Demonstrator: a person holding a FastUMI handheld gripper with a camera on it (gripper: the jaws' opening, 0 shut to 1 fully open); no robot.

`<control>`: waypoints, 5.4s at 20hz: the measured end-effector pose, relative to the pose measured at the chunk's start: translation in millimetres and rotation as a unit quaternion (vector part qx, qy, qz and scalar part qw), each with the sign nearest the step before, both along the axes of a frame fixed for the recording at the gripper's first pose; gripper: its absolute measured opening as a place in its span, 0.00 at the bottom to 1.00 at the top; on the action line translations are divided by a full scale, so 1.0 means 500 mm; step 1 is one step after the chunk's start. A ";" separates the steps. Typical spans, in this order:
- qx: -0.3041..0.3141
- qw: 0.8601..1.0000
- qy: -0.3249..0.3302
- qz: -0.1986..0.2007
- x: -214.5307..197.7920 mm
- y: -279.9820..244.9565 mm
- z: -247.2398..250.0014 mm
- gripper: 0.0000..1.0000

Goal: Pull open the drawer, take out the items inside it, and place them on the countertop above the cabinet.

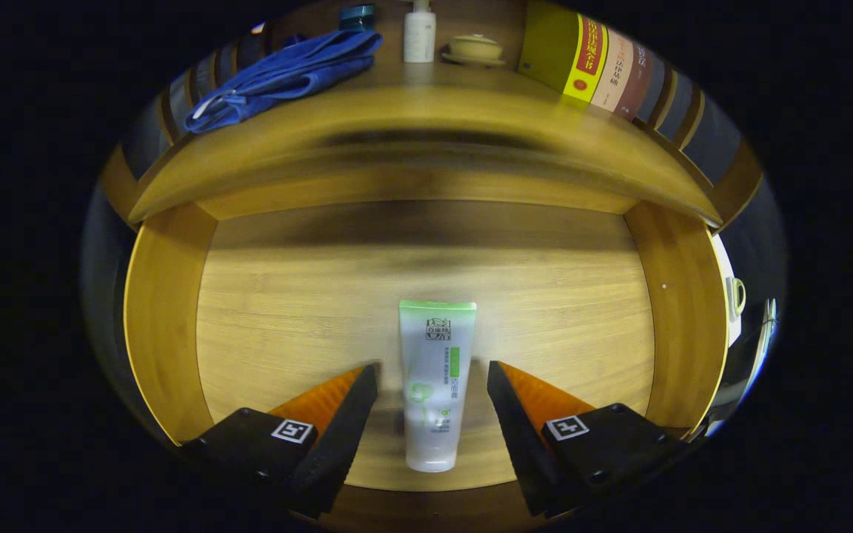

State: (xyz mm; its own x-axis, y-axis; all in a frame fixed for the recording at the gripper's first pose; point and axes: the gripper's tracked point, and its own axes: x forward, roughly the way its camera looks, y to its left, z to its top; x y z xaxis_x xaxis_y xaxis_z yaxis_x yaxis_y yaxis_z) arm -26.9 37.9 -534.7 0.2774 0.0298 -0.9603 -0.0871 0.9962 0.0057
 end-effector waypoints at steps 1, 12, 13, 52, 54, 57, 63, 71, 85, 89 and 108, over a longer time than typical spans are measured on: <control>-0.002 1.000 0.005 0.000 -0.001 0.002 -0.006 0.87; 0.004 1.000 -0.004 0.005 0.032 0.058 0.097 0.41; 0.004 1.000 -0.007 0.010 0.038 0.066 0.121 0.41; -0.049 0.995 -0.080 0.047 0.526 0.051 0.248 0.48; -0.033 0.994 -0.101 0.041 0.538 0.064 0.256 0.57; -0.003 0.990 -0.140 0.018 0.541 0.080 0.296 0.72; 0.026 0.971 -0.236 -0.011 0.513 0.078 0.428 0.99; 0.045 0.932 -0.360 -0.014 0.349 0.056 0.673 0.99; 0.025 0.872 -0.487 -0.036 -0.073 -0.030 0.756 0.99; 0.018 0.873 -0.486 -0.035 -0.176 -0.022 0.682 0.99; 0.021 0.902 -0.429 -0.038 -0.329 -0.012 0.278 0.99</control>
